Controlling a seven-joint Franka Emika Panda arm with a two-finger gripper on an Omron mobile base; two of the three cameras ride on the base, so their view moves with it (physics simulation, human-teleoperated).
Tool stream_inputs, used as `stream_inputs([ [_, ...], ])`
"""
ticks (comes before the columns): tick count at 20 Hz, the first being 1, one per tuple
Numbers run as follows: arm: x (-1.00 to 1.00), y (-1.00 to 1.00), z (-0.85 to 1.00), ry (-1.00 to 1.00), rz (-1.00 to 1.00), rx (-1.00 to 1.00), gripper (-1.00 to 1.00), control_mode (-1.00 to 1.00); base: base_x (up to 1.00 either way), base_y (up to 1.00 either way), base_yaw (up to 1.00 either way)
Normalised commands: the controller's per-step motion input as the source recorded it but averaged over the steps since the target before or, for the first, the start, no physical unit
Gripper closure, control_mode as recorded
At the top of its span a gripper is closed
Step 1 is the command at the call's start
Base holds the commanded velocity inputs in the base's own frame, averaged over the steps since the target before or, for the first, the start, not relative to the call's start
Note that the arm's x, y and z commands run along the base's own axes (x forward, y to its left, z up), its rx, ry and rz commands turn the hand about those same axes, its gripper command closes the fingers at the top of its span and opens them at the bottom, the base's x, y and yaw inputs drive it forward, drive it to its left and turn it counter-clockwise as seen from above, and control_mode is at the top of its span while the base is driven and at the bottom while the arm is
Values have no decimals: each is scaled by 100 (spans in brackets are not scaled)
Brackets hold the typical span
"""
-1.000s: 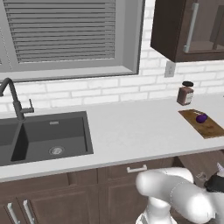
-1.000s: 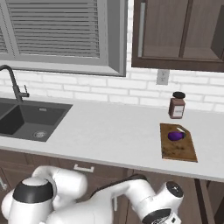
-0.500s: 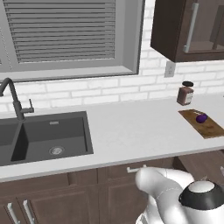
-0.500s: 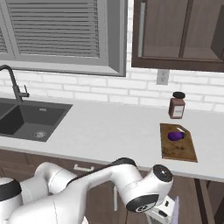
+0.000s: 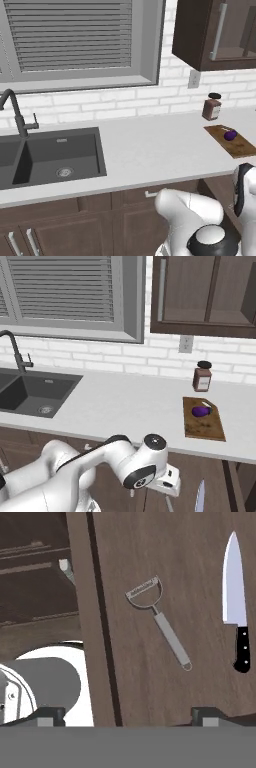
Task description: Place the appropriate cutting tool for cutting the eggplant skin on the cutting board.
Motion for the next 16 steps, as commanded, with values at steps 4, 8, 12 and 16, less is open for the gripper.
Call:
stream_inputs([
  [4,28,-34,-34,0,22,0,-100,-100,0,0,0],
  [8,39,-48,-18,5,16,0,-100,-100,0,0,0],
  [12,27,-49,-30,7,8,0,-100,-100,0,0,0],
  [16,26,-37,-36,11,2,1,-100,-100,0,0,0],
])
